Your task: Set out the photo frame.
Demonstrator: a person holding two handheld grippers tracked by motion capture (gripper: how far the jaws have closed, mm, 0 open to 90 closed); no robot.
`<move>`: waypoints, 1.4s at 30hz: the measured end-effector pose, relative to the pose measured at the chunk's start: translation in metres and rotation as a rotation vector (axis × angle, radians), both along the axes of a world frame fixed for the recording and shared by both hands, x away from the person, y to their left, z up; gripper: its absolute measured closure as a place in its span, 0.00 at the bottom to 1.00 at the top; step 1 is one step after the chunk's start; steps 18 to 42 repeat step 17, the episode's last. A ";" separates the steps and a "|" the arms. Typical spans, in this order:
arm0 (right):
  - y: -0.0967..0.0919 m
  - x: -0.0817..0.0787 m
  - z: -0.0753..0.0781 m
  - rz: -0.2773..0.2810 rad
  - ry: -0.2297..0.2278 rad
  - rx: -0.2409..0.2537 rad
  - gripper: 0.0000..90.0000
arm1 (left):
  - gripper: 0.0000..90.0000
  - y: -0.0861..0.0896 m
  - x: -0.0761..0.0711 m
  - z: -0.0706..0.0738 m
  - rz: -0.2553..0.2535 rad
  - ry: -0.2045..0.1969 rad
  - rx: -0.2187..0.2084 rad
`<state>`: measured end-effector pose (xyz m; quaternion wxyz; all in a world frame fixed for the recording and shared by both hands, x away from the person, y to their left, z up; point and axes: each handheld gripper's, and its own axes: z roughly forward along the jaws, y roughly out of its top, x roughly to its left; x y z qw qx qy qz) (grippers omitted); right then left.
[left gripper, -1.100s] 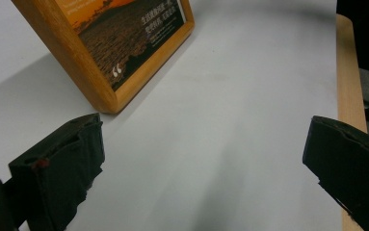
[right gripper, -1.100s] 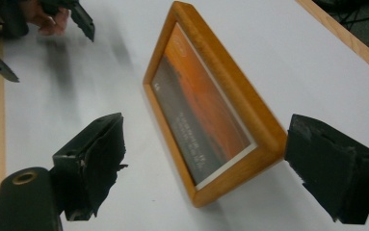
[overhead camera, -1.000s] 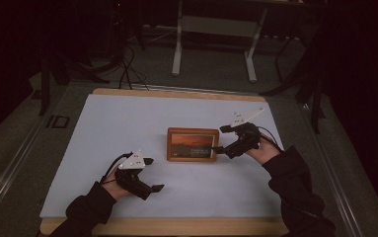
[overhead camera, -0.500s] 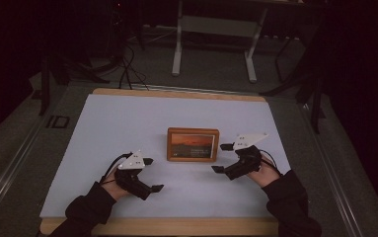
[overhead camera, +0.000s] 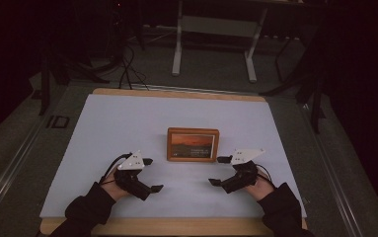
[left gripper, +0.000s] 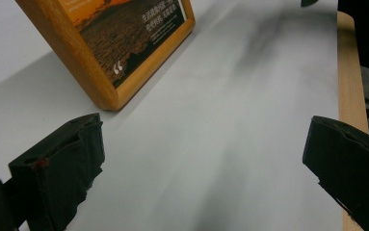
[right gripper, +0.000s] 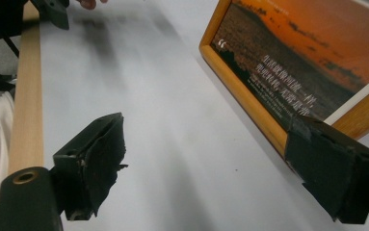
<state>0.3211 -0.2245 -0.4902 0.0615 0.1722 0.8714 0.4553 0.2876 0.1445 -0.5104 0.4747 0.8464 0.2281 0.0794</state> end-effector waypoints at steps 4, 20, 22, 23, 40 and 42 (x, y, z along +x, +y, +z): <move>-0.001 -0.005 -0.009 -0.005 -0.005 0.005 0.16 | 0.01 -0.001 0.000 -0.001 -0.004 0.003 0.003; -0.003 -0.006 -0.021 0.004 0.011 0.024 0.16 | 0.01 -0.002 -0.001 -0.001 -0.010 0.000 0.003; -0.003 -0.006 -0.021 0.004 0.011 0.024 0.16 | 0.01 -0.002 -0.001 -0.001 -0.010 0.000 0.003; -0.003 -0.006 -0.021 0.004 0.011 0.024 0.16 | 0.01 -0.002 -0.001 -0.001 -0.010 0.000 0.003; -0.003 -0.006 -0.021 0.004 0.011 0.024 0.16 | 0.01 -0.002 -0.001 -0.001 -0.010 0.000 0.003; -0.003 -0.006 -0.021 0.004 0.011 0.024 0.16 | 0.01 -0.002 -0.001 -0.001 -0.010 0.000 0.003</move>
